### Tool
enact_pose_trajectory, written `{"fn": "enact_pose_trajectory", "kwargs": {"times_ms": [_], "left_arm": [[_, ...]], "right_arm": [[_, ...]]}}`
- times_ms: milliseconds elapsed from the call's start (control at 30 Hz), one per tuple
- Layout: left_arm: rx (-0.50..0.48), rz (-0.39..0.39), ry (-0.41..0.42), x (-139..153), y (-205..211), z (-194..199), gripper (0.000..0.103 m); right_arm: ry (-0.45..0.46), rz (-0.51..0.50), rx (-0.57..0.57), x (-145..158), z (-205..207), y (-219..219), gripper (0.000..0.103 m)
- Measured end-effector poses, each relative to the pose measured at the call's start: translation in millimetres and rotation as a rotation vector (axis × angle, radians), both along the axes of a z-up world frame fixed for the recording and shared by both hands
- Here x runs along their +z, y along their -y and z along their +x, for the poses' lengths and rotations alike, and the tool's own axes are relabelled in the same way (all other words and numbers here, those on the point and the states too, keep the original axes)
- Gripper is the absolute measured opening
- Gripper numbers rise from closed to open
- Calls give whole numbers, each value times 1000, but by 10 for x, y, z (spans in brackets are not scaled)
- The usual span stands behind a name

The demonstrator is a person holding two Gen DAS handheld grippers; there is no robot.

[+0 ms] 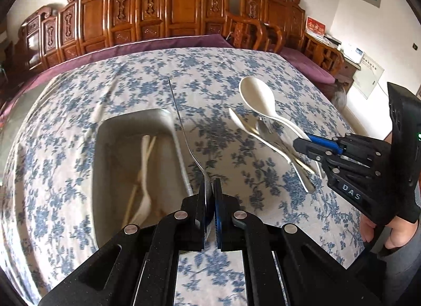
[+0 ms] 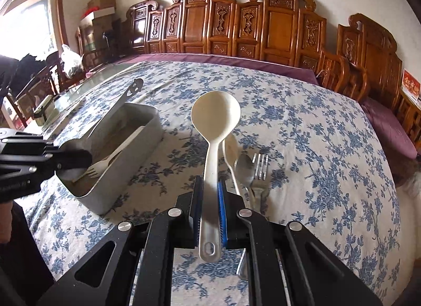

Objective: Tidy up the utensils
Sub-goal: 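Carry the metal fork over the grey tray and open the left tool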

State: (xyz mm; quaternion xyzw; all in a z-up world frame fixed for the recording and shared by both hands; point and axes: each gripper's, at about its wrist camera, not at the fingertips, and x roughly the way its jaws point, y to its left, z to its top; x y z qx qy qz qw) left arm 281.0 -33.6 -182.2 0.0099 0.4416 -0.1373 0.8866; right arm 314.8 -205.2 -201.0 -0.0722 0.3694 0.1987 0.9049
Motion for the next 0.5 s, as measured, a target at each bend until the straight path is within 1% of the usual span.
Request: {"fn": "enact_pose_trajectory", "kwargs": {"times_ms": [233,500], "left_arm": [[10,36,-15,-94,-256,27,4],[39,33,-62,-278,-510,153,4]], "right_arm": [[8,-16,36,1,-87,-177,13],[-3,-27,61,-40,-117,-291,13]]}}
